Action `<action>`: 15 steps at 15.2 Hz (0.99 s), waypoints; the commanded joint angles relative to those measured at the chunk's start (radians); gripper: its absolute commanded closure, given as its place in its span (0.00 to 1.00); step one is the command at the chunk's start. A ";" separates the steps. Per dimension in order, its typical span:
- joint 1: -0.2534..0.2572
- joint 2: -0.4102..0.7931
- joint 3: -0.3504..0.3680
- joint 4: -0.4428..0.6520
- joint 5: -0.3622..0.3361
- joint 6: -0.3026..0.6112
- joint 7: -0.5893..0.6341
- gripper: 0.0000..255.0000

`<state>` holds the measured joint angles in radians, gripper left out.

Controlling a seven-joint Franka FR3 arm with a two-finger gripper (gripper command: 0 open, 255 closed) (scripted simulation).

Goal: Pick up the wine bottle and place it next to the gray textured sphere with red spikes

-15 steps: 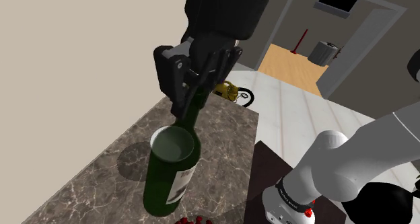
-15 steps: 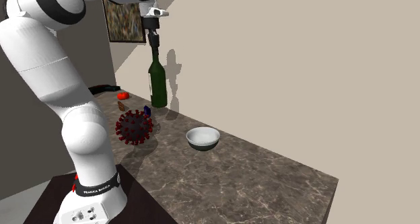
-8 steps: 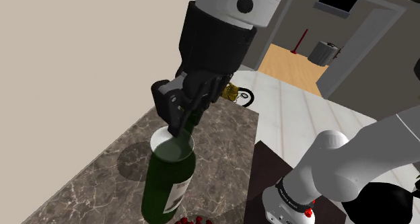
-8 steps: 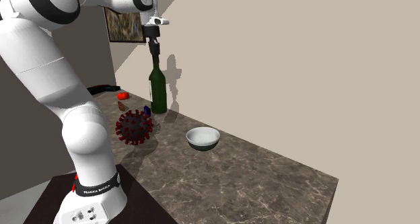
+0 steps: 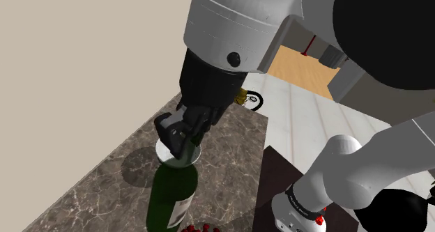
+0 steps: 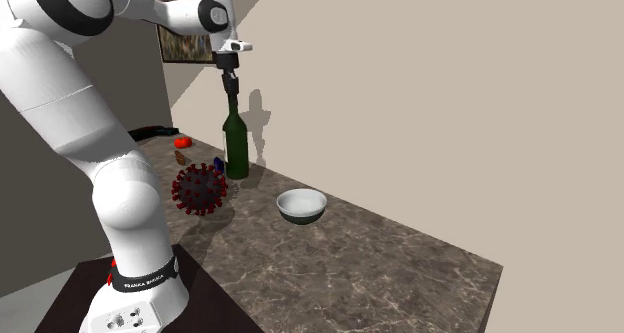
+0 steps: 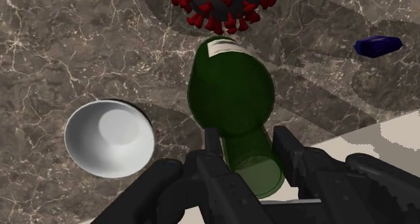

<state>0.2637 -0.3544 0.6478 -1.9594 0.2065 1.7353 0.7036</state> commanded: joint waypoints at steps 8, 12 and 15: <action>0.008 -0.007 0.014 -0.123 0.013 0.117 -0.007 1.00; 0.010 -0.004 0.023 -0.173 0.016 0.171 -0.008 1.00; 0.011 0.002 0.031 -0.209 0.018 0.212 -0.007 1.00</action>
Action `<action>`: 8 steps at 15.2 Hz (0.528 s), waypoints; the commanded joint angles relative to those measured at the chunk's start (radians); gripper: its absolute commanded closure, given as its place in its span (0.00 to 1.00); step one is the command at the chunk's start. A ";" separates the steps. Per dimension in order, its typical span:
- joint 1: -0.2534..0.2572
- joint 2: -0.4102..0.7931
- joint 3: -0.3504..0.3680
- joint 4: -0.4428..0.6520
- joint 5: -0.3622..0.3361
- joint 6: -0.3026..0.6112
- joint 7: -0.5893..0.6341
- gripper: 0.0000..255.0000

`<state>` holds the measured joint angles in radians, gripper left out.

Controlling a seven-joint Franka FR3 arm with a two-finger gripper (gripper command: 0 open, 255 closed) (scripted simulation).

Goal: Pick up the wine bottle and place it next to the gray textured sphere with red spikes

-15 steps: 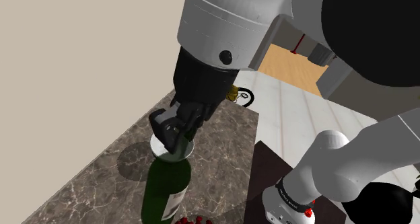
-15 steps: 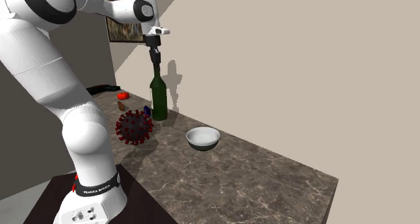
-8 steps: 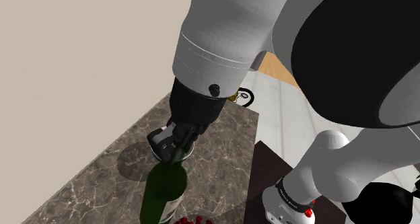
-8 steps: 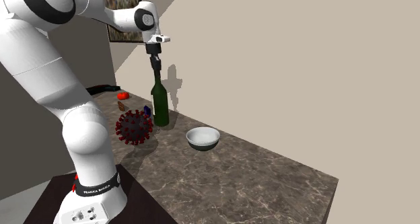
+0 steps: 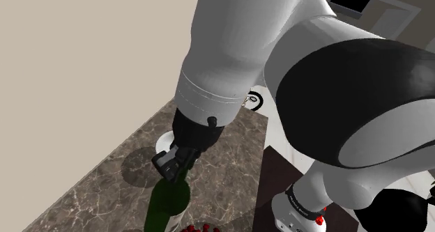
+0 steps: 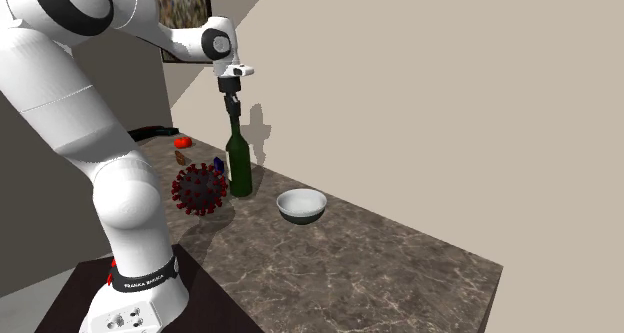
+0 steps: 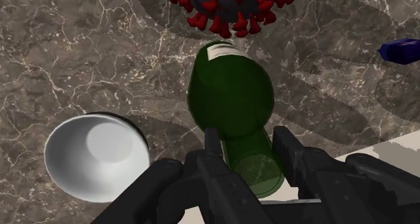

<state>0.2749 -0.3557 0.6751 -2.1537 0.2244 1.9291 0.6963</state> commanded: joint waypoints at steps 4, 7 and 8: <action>0.001 0.014 0.015 -0.059 0.000 0.073 0.003 1.00; 0.000 0.027 0.026 -0.093 -0.001 0.119 0.006 1.00; 0.000 0.027 0.026 -0.093 -0.001 0.119 0.006 1.00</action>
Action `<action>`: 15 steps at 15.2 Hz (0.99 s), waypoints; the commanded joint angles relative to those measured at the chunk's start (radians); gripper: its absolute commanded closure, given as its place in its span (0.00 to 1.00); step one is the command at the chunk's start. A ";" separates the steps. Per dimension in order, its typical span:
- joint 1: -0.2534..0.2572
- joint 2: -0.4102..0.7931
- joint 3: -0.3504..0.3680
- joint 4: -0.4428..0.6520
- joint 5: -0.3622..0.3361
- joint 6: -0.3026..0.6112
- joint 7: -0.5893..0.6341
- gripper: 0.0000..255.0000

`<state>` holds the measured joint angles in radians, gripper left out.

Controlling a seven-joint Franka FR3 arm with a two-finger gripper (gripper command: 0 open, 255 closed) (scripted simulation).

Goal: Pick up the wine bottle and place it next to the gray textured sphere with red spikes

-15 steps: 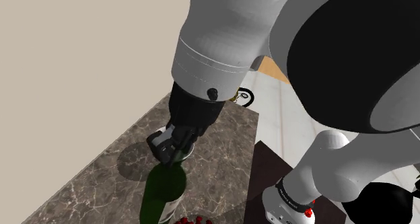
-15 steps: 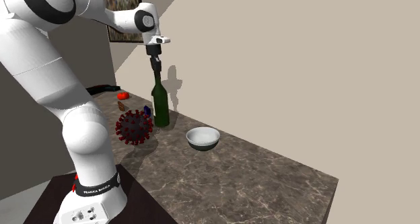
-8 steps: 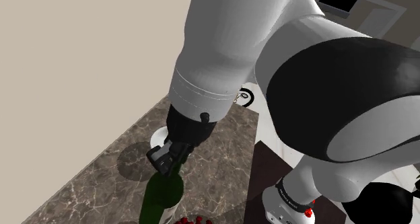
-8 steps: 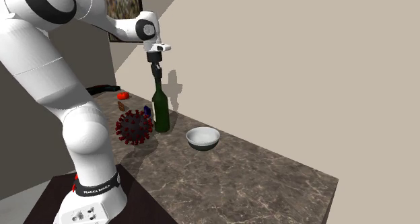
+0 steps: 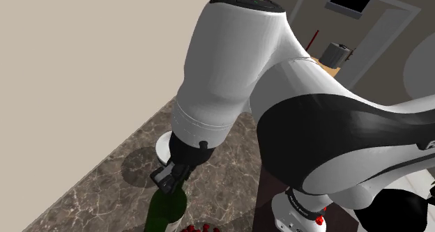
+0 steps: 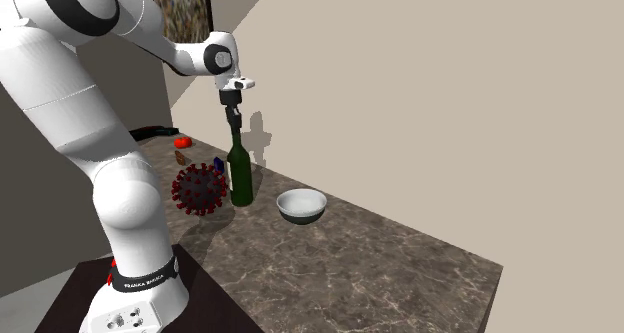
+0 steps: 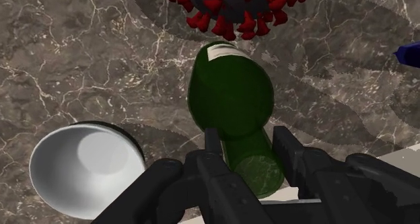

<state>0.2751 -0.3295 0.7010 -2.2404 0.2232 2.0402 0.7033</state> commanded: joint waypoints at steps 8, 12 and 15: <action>0.000 0.001 0.000 -0.007 0.000 0.008 -0.001 0.00; 0.000 0.001 0.000 -0.007 0.000 0.008 -0.001 0.00; 0.002 -0.024 -0.018 0.041 0.005 -0.062 -0.008 0.00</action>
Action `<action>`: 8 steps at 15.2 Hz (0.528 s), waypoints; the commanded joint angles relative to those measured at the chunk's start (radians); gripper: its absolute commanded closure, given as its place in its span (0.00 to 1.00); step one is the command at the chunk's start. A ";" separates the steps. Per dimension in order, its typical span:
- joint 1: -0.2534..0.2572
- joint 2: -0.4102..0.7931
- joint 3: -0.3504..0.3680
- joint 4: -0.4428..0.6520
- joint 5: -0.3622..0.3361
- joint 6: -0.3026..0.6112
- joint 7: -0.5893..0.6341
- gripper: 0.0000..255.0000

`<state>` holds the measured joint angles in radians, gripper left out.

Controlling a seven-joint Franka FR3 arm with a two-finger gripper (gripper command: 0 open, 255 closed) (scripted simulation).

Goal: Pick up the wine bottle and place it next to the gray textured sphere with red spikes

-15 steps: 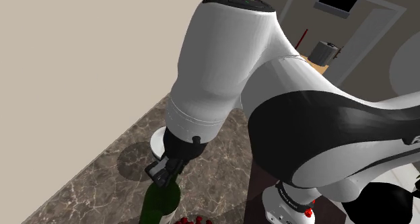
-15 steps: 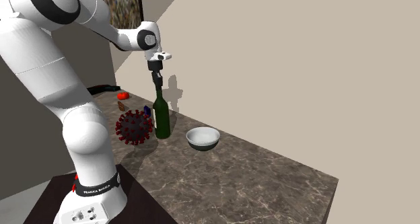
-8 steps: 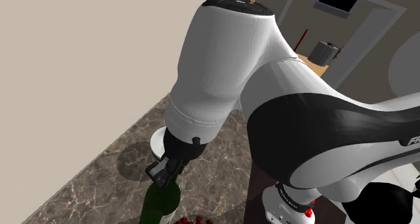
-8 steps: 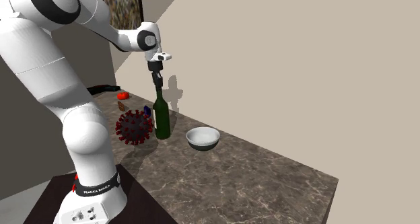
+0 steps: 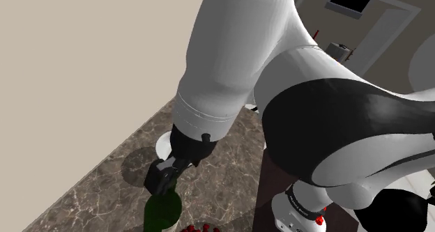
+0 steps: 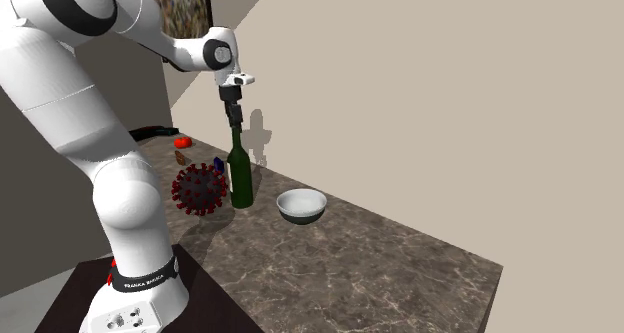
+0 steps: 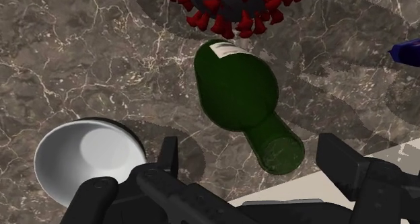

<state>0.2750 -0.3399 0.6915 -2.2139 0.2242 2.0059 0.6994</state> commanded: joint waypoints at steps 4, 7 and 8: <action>0.003 -0.029 -0.023 0.062 0.006 -0.090 -0.007 0.00; 0.003 -0.029 -0.023 0.062 0.005 -0.090 -0.007 0.00; 0.003 -0.029 -0.023 0.062 0.005 -0.090 -0.007 0.00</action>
<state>0.2780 -0.3688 0.6686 -2.1524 0.2298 1.9167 0.6920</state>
